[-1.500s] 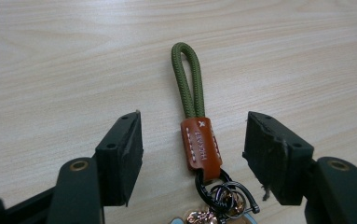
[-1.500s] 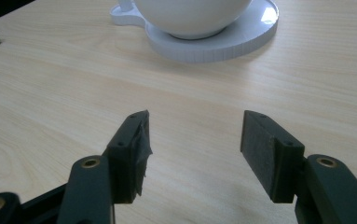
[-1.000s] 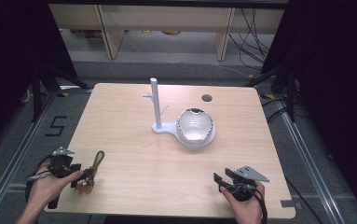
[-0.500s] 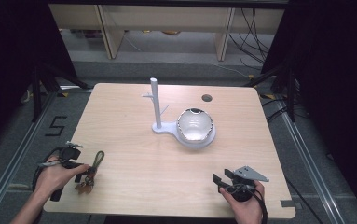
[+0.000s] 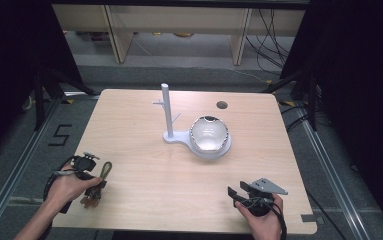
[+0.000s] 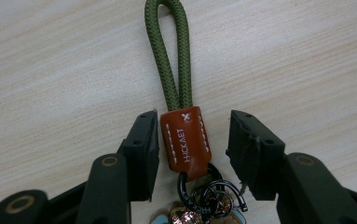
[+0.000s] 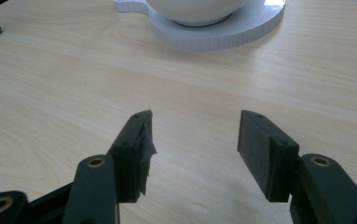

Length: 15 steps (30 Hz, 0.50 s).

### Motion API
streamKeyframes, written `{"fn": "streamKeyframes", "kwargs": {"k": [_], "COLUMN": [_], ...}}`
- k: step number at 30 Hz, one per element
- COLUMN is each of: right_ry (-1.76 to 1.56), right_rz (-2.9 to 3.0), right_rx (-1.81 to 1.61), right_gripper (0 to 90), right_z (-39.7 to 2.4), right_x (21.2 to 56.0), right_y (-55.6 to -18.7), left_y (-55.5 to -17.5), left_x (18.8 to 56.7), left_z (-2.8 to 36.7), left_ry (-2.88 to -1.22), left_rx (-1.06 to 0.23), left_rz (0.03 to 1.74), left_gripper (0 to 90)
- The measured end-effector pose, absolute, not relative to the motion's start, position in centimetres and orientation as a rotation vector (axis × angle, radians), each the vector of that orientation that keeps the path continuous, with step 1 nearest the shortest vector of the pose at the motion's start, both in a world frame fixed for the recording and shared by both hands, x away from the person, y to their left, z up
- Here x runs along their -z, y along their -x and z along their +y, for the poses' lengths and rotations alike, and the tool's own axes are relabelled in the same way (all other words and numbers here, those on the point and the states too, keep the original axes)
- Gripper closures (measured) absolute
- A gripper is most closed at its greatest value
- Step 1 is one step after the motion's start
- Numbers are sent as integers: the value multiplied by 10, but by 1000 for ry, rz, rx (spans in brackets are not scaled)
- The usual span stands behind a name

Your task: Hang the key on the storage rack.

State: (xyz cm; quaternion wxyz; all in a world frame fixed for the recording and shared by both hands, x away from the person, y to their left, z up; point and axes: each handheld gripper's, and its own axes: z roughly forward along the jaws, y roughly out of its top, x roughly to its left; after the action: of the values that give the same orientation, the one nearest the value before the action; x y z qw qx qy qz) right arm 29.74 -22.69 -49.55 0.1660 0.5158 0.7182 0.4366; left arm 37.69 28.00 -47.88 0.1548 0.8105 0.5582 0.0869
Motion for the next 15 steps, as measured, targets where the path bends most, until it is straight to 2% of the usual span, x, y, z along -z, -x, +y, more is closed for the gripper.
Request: {"fn": "streamKeyframes", "kwargs": {"k": [4,5,9,10,15], "right_ry": [-1393,-1409,-1431,-1430,-1445], "right_rz": [2056,2059,2079,2079,2064], "right_rx": [-1232,-1251,-1228,-1226,-1251], "right_gripper": [456,456,456,456,456], "right_z": [-229,-228,-228,-228,-226], "right_x": [497,497,496,496,497], "right_y": [-300,-300,-299,-299,-299], "left_y": [-380,-378,-381,-380,-383], "left_x": [481,483,485,486,487], "left_z": [280,277,280,278,282], "left_ry": [-2350,-2294,-2351,-2314,-2340], "left_rx": [-240,-233,-218,-207,-193], "left_rz": [1592,1641,1588,1630,1613], "left_gripper": [550,556,565,569,600]}}
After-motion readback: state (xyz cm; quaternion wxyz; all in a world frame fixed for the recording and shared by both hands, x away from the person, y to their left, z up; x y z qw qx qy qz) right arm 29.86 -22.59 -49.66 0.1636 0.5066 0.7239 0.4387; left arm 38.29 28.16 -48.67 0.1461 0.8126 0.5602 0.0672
